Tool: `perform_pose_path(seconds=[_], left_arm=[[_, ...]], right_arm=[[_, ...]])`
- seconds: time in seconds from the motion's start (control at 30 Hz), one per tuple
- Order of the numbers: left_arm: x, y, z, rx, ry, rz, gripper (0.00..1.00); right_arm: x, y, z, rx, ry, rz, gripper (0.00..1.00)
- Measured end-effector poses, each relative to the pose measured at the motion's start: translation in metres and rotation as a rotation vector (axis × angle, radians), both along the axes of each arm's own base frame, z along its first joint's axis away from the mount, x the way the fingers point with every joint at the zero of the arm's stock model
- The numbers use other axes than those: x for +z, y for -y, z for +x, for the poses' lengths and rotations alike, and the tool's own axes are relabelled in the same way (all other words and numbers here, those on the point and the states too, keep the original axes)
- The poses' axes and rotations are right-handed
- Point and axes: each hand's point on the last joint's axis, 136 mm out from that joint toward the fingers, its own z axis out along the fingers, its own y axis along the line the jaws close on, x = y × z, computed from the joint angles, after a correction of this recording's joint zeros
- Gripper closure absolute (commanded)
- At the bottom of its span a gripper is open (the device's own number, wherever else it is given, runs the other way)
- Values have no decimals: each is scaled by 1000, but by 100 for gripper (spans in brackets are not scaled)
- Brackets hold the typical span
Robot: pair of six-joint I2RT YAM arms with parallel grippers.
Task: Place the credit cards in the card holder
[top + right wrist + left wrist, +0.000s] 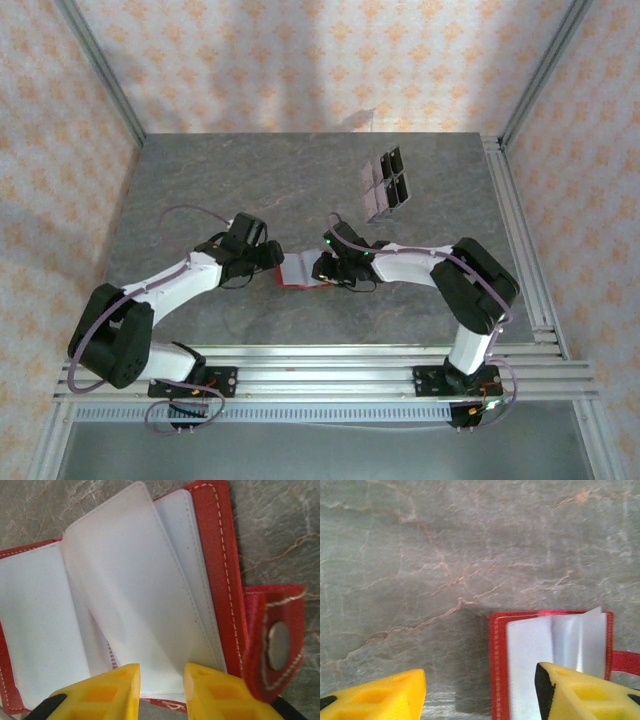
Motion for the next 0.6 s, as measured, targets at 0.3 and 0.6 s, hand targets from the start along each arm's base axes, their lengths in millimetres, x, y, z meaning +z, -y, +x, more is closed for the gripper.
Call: perform_pose_path(seconds=[0.3,0.6], left_arm=[[35,58,17,-107,78,-100,39],[-7,79,12,-106,6,-140,39]], right_arm=[[-1,0,1,-12,0,9,73],[-2,5,-1,-43,3,20,74]])
